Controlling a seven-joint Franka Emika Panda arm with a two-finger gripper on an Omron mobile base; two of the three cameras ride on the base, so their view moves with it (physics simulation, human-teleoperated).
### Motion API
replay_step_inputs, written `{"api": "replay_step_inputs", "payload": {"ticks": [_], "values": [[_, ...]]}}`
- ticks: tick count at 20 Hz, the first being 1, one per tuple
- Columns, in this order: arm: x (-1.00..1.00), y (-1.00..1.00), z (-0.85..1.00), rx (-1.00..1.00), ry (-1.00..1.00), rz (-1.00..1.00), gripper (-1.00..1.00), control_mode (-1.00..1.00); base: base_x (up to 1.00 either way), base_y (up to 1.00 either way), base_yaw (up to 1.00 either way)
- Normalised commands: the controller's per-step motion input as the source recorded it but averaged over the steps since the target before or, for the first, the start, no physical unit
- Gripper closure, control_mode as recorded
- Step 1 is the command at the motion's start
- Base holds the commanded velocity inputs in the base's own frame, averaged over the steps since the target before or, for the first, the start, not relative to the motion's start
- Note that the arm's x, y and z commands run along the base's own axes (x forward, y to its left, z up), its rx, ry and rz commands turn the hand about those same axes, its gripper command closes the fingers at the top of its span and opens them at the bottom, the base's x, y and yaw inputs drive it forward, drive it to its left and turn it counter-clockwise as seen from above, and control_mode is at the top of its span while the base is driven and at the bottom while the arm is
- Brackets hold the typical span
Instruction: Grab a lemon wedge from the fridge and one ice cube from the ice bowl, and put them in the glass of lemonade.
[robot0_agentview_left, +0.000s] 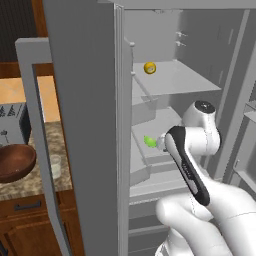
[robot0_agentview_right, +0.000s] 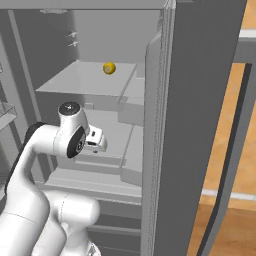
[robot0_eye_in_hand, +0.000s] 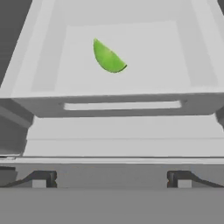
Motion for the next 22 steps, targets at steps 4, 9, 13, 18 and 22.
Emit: {"api": "replay_step_inputs", "payload": {"ticks": [4, 9, 13, 18, 22], "values": [[0.64, 0.00, 0.00, 0.00, 0.05, 0.04, -1.00, -1.00, 0.00, 0.00, 0.00], [0.80, 0.00, 0.00, 0.00, 0.04, 0.09, -1.00, -1.00, 0.00, 0.00, 0.00], [0.64, 0.00, 0.00, 0.00, 0.02, 0.14, -1.00, -1.00, 0.00, 0.00, 0.00], [0.48, 0.00, -0.37, 0.00, 0.07, 0.15, -1.00, -1.00, 0.00, 0.00, 0.00], [0.35, 0.00, -0.38, 0.00, 0.08, 0.12, -1.00, -1.00, 0.00, 0.00, 0.00]]}}
